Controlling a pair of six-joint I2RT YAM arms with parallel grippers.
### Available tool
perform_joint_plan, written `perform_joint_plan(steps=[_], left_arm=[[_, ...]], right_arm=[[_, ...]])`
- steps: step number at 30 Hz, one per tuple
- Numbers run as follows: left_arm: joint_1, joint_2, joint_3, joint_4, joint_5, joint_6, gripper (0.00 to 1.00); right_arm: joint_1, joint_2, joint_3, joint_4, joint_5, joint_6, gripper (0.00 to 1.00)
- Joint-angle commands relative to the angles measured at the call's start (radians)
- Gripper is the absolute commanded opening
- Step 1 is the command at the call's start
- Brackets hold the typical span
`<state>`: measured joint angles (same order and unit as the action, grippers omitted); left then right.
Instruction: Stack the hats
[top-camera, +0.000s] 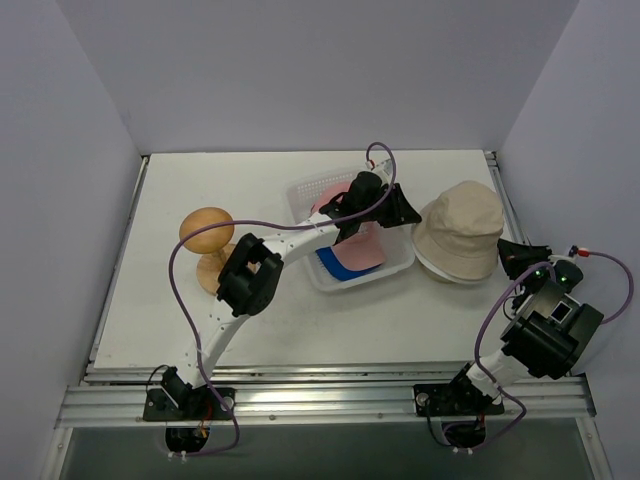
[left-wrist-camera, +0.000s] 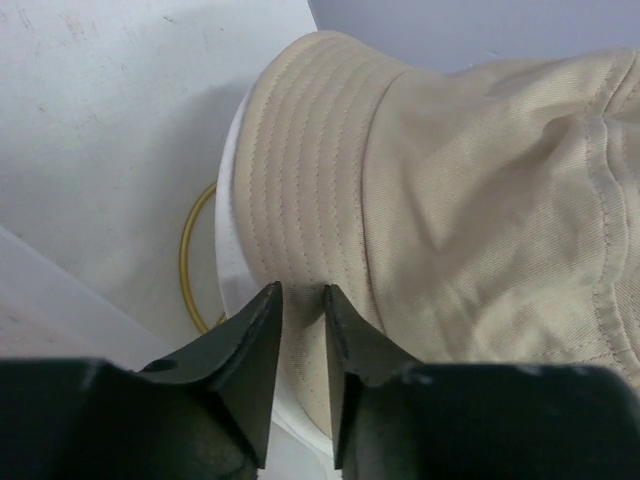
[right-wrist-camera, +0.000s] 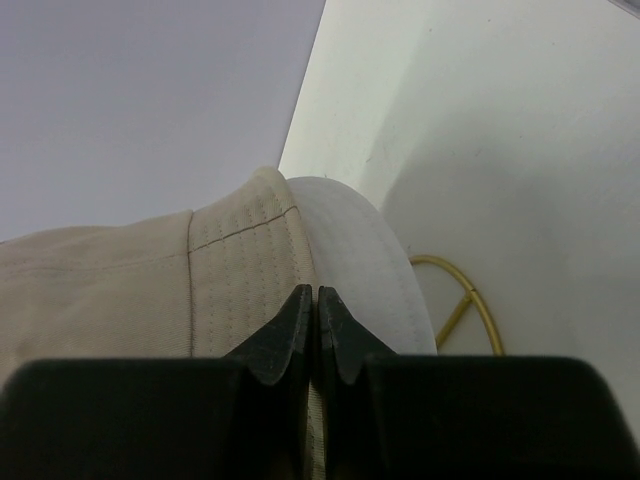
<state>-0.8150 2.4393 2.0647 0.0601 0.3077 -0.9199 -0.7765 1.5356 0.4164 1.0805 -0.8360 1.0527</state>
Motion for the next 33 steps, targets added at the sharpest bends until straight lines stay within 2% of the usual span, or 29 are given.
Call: perform_joint_plan(steps=[1, 2, 3, 6, 14, 33], left_arm=[[0.005, 0.024, 0.067, 0.027, 0.008, -0.010, 0.30], [0.007, 0.027, 0.072, 0.026, 0.008, -0.010, 0.25], [0.007, 0.030, 0.081, 0.023, 0.008, -0.011, 0.14], [0.007, 0.044, 0.098, 0.009, 0.010, -0.010, 0.03], [0.005, 0.056, 0.123, -0.023, -0.004, -0.002, 0.02], [0.000, 0.046, 0.120, -0.045, -0.021, 0.024, 0.02]], right_arm=[[-0.012, 0.003, 0.004, 0.024, -0.018, 0.003, 0.00], [-0.013, 0.006, 0.008, -0.017, -0.014, -0.020, 0.00], [-0.014, 0.006, 0.015, -0.033, -0.011, -0.034, 0.00], [-0.014, 0.005, 0.016, -0.086, 0.011, -0.077, 0.00], [-0.014, 0.014, 0.022, -0.204, 0.048, -0.160, 0.00], [0.002, 0.023, 0.012, -0.252, 0.101, -0.227, 0.00]])
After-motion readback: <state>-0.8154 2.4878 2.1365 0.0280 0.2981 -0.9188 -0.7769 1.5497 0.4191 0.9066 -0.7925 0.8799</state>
